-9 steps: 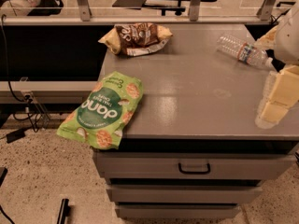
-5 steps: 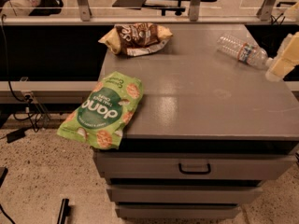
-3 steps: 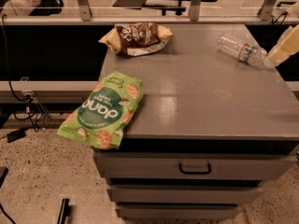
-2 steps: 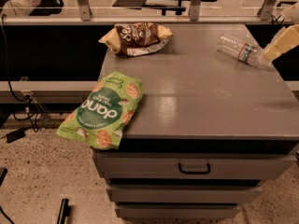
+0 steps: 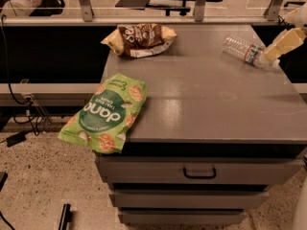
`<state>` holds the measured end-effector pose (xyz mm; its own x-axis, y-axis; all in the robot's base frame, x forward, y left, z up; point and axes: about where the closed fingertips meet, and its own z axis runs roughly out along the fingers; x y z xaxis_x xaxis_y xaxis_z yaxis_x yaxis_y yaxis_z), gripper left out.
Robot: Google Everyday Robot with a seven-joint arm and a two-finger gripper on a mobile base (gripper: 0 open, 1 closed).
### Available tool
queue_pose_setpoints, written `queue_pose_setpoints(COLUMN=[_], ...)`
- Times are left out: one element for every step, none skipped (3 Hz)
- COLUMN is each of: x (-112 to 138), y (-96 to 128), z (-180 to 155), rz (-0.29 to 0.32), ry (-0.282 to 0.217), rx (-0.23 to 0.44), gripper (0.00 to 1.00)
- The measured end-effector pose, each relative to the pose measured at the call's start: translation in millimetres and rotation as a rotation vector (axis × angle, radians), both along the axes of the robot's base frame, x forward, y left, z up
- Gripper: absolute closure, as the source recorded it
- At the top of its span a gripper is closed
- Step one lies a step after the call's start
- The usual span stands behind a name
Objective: Pick water bottle
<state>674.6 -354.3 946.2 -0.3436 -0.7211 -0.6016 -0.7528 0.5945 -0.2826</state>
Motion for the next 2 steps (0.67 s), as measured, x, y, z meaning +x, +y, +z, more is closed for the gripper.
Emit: queue_pose_setpoints(x=[15.3,26.3], y=[-7.8,-15.6], z=[-11.7,-27.4], rz=[-0.032,-0.072], ry=[-0.017,-0.016], rx=[0.012,0.016], gripper=[0.00,0.00])
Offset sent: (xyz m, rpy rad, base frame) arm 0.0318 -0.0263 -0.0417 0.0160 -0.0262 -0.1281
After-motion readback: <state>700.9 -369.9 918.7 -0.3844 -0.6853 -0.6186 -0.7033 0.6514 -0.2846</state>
